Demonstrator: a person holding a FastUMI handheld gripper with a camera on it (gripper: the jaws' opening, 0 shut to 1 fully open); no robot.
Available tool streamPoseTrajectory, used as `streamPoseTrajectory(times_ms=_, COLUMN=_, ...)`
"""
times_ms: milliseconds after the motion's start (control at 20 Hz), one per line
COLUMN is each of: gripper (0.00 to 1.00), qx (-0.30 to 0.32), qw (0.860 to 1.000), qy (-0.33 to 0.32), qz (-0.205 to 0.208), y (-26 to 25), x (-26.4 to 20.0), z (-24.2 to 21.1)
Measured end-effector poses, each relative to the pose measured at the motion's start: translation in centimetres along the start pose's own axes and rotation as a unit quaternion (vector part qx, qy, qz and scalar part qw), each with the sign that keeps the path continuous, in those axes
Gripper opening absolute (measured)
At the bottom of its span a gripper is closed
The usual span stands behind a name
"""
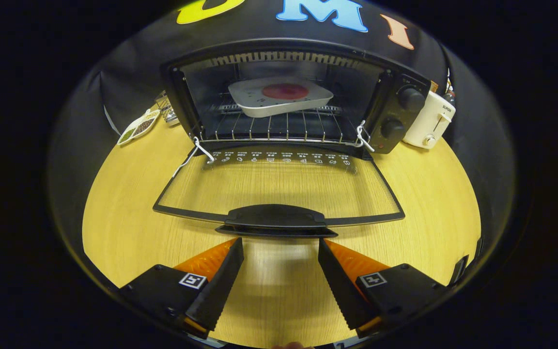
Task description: Open the toaster oven, put the food inside, and close the toaster oven door.
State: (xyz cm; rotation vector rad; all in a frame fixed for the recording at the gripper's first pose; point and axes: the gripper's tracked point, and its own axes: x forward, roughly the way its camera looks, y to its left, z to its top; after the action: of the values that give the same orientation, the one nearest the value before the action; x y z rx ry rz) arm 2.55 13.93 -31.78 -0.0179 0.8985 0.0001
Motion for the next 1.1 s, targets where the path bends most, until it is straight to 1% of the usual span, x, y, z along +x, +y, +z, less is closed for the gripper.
streamPoseTrajectory(times_ms=100, gripper=0.99, qx=0.013, qw=1.000, qy=-0.006, qz=-0.003, y=0.0, x=-0.9, z=0.6)
streamPoseTrajectory(times_ms=200, gripper=0.99, qx=0.012, qw=1.000, qy=-0.022, qz=-0.009, y=0.1, x=-2.3, z=1.3)
streamPoseTrajectory(times_ms=350, gripper=0.99, qx=0.005, qw=0.998, qy=-0.067, qz=-0.014, y=0.1, x=-4.3, z=3.2)
streamPoseTrajectory(times_ms=550, gripper=0.99, qx=-0.020, qw=0.988, qy=-0.150, qz=-0.004, y=0.7, x=-7.3, z=7.6)
streamPoseTrajectory(times_ms=600, gripper=0.99, qx=-0.027, qw=0.986, qy=-0.167, qz=-0.008, y=0.6, x=-8.7, z=10.5)
streamPoseTrajectory(times_ms=650, gripper=1.00, qx=-0.031, qw=0.981, qy=-0.191, qz=-0.009, y=0.8, x=-9.2, z=10.8)
streamPoseTrajectory(times_ms=700, gripper=1.00, qx=-0.031, qw=0.976, qy=-0.217, qz=-0.010, y=0.4, x=-10.2, z=12.3)
streamPoseTrajectory(times_ms=750, gripper=1.00, qx=-0.029, qw=0.970, qy=-0.241, qz=-0.010, y=0.1, x=-11.7, z=15.3)
streamPoseTrajectory(times_ms=850, gripper=0.99, qx=-0.019, qw=0.959, qy=-0.281, qz=-0.010, y=-0.9, x=-14.0, z=17.7)
streamPoseTrajectory(times_ms=950, gripper=0.99, qx=-0.010, qw=0.948, qy=-0.317, qz=-0.014, y=-2.0, x=-16.6, z=18.7)
streamPoseTrajectory(times_ms=1100, gripper=0.99, qx=-0.007, qw=0.930, qy=-0.367, qz=-0.036, y=-5.1, x=-20.8, z=20.3)
